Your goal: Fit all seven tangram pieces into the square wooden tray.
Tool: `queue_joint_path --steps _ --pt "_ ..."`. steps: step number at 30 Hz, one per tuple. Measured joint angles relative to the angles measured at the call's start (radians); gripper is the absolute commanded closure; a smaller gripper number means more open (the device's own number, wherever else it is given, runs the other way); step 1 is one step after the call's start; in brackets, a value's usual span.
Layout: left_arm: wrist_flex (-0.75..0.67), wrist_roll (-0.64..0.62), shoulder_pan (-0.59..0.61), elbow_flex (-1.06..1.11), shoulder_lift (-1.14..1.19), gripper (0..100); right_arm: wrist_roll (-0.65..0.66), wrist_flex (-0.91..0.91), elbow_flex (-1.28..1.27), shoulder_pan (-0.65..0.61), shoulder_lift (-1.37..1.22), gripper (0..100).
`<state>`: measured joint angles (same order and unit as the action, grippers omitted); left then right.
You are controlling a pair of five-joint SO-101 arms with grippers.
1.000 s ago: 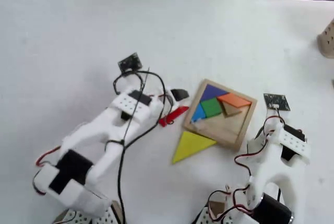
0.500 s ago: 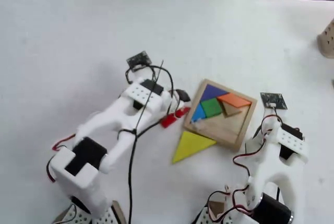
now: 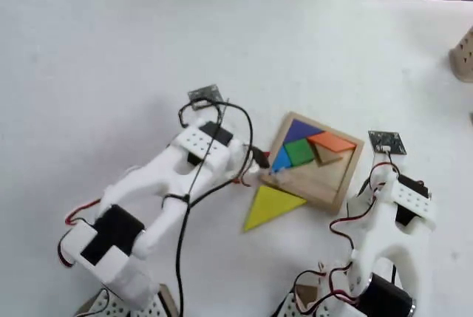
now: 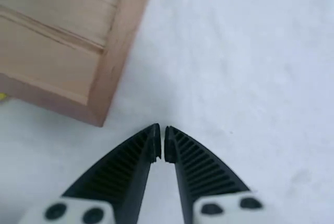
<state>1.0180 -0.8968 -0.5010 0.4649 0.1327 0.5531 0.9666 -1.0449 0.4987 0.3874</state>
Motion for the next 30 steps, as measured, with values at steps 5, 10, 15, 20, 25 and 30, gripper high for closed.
queue_joint_path --steps 5,10,15,20,25,30 --pt "0.020 0.399 -0.005 0.021 -0.012 63 0.000 0.000 0.000 0.000 0.000 98.1" --pt "0.091 0.964 -0.005 0.009 -0.015 63 0.000 0.000 0.000 0.000 0.000 98.1" --pt "0.115 1.369 0.014 0.000 -0.015 63 0.000 0.000 0.000 0.000 0.000 98.1" --pt "0.089 1.562 0.037 0.000 -0.015 63 0.000 0.000 0.000 0.000 0.000 98.1" --pt "0.041 1.781 0.040 0.000 -0.015 63 0.000 0.000 0.000 0.000 0.000 98.1" --pt "0.031 1.913 0.040 0.000 -0.015 63 0.000 0.000 0.000 0.000 0.000 98.1"
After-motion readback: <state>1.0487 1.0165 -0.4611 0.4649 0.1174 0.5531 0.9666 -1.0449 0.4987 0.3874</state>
